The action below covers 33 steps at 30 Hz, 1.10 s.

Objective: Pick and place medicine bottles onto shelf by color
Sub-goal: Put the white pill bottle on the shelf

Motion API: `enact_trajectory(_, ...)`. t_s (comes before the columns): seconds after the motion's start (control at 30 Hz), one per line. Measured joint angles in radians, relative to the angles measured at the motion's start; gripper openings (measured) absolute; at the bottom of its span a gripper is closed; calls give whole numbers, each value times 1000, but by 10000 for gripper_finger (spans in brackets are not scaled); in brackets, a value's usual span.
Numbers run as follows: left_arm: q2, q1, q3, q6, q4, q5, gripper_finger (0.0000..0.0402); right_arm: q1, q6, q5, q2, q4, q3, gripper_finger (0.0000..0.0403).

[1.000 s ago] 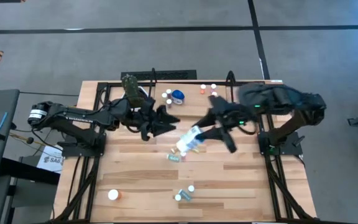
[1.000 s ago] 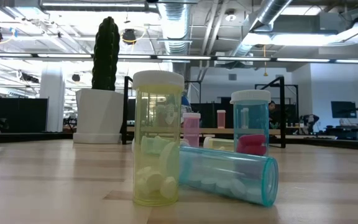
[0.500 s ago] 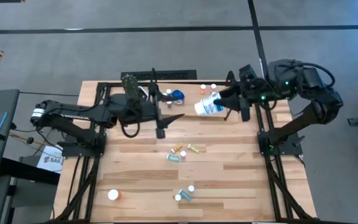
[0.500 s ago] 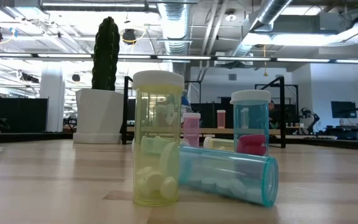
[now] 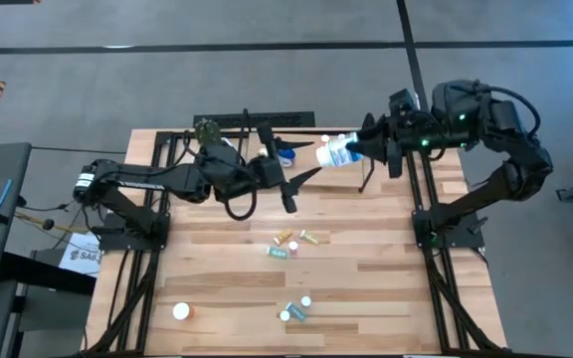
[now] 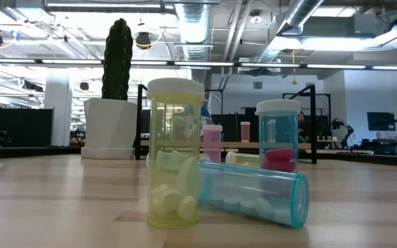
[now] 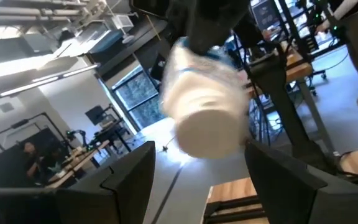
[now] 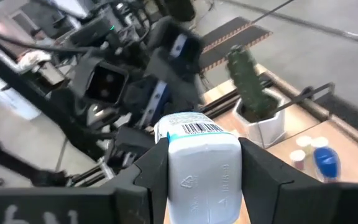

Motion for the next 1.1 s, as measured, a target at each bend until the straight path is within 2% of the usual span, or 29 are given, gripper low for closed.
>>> enact_trajectory(0.33,0,12,0,123,73,-103,238,-115,-22,4,-9,21,0,166)
enact_trajectory(0.4,0,19,0,117,105,-128,238,-128,-55,4,-9,61,0,168)
enact_trajectory(0.5,0,38,0,45,168,-114,238,-141,-115,5,-18,175,0,168)
enact_trajectory(0.6,0,59,0,-48,259,-70,238,-144,-182,4,-24,326,2,166)
enact_trajectory(0.73,-1,91,0,-298,389,-29,238,-136,-318,4,-16,458,0,168)
enact_trajectory(0.9,0,164,0,-494,485,213,238,-85,-463,-22,14,678,-5,168)
enact_trajectory(0.97,11,184,0,-548,544,281,238,-56,-513,-60,30,744,-7,166)
enact_trajectory(1.1,22,203,0,-558,649,338,238,-6,-610,-82,84,876,-7,164)
